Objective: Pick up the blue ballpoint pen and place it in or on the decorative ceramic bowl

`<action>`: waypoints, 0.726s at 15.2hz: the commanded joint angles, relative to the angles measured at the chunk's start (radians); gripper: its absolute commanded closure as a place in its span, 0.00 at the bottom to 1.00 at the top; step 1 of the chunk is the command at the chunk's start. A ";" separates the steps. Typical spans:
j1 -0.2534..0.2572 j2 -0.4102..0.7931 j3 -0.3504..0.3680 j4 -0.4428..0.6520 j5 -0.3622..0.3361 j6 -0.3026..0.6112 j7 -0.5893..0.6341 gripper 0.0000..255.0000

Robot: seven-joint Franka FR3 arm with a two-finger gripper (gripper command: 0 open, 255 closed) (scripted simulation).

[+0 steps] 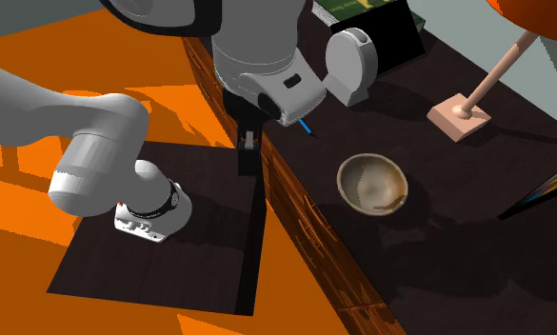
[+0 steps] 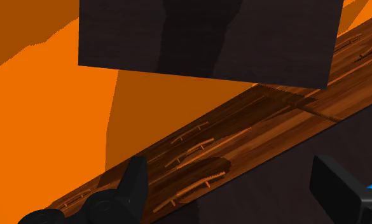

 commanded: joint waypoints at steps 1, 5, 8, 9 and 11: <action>0.000 0.000 0.000 0.000 0.000 0.000 0.000 0.00; -0.006 -0.052 0.111 -0.097 0.094 0.082 0.223 0.00; -0.008 -0.062 0.205 -0.148 0.167 0.155 0.391 0.00; -0.009 -0.058 0.237 -0.160 0.191 0.182 0.447 0.00; -0.012 -0.042 0.305 -0.178 0.237 0.239 0.559 0.00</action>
